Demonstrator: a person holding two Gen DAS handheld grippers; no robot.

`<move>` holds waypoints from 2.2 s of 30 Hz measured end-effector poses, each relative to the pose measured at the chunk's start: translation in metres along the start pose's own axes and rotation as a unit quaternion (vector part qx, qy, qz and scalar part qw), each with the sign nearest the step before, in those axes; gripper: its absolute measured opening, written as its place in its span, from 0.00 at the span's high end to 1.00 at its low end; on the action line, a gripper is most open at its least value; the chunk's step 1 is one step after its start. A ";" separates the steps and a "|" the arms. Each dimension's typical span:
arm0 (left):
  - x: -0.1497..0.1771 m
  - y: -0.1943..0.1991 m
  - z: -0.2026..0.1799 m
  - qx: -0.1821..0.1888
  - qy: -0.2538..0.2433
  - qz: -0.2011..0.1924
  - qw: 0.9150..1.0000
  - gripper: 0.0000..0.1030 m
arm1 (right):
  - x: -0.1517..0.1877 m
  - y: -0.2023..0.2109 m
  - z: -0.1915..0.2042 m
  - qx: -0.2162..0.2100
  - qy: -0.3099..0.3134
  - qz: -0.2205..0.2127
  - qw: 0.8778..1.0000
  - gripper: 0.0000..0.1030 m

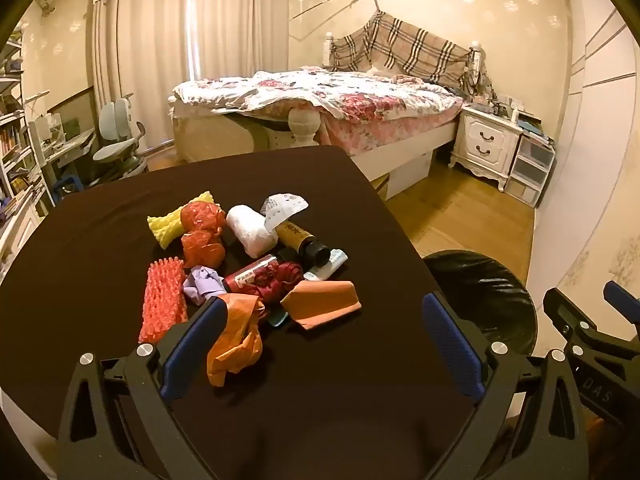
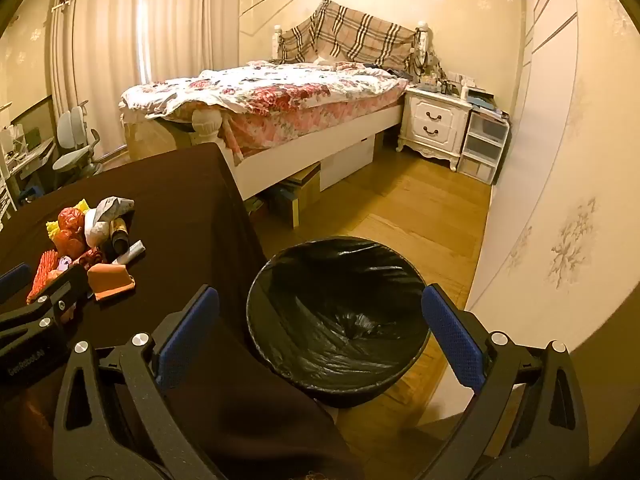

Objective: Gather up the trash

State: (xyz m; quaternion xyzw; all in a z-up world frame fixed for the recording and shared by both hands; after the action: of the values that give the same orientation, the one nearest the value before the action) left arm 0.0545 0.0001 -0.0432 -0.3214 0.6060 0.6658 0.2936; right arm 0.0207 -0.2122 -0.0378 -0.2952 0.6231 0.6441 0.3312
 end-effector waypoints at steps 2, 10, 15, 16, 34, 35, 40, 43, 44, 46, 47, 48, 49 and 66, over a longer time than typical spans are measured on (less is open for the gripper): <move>0.000 0.000 0.001 0.006 0.006 0.002 1.000 0.06 | 0.000 -0.001 -0.001 0.001 0.000 0.004 1.000 0.04; 0.000 0.000 0.000 0.003 0.003 0.000 1.000 0.06 | 0.001 -0.001 0.001 -0.001 0.003 0.002 1.000 0.04; 0.000 0.000 0.000 0.000 0.001 -0.001 1.000 0.06 | 0.001 -0.002 -0.002 -0.002 -0.003 0.006 1.000 0.04; 0.000 0.000 0.000 0.000 0.001 0.000 1.000 0.06 | 0.001 -0.002 -0.001 -0.002 -0.003 0.006 1.000 0.04; 0.000 0.000 0.000 0.000 -0.001 0.001 1.000 0.06 | 0.001 -0.001 -0.004 -0.002 -0.003 0.007 1.000 0.04; 0.000 0.000 0.000 0.000 -0.001 0.001 1.000 0.06 | 0.001 -0.001 -0.004 -0.002 -0.003 0.007 1.000 0.04; 0.000 0.000 0.000 0.000 -0.001 0.001 1.000 0.06 | 0.001 -0.002 -0.005 -0.002 -0.004 0.007 1.000 0.04; 0.000 0.000 -0.001 0.000 -0.001 0.002 1.000 0.06 | 0.001 -0.002 -0.005 -0.002 -0.004 0.007 1.000 0.04; 0.000 0.000 0.000 -0.001 -0.001 0.001 1.000 0.06 | 0.001 -0.002 -0.005 -0.002 -0.004 0.007 1.000 0.04; 0.000 0.000 0.000 -0.001 -0.001 0.002 1.000 0.06 | 0.001 -0.002 -0.006 -0.002 -0.004 0.007 1.000 0.04; 0.000 0.000 0.000 -0.001 -0.001 0.001 1.000 0.06 | 0.001 -0.002 -0.006 -0.002 -0.004 0.007 1.000 0.04; 0.000 0.000 0.000 -0.001 -0.001 0.001 1.000 0.06 | 0.001 -0.002 -0.006 -0.002 -0.004 0.007 1.000 0.04; 0.000 0.000 0.000 -0.001 -0.001 0.002 1.000 0.06 | 0.001 -0.002 -0.006 -0.001 -0.004 0.007 1.000 0.04; 0.000 0.000 0.000 -0.001 -0.001 0.003 1.000 0.06 | 0.001 -0.001 -0.007 -0.002 -0.005 0.008 1.000 0.04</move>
State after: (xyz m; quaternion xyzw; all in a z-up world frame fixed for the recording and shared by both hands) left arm 0.0542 -0.0004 -0.0436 -0.3192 0.6059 0.6674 0.2924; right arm 0.0210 -0.2187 -0.0396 -0.2875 0.6224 0.6498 0.3282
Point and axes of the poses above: each gripper's, at about its wrist camera, not at the fingertips, and y roughly against the way its jaws point, z to its left, x to its underside, the point moved 7 cm from there along -y, roughly the way its jaws point, and after that the axes turned 5 degrees about -x, right-handed, at the moved point
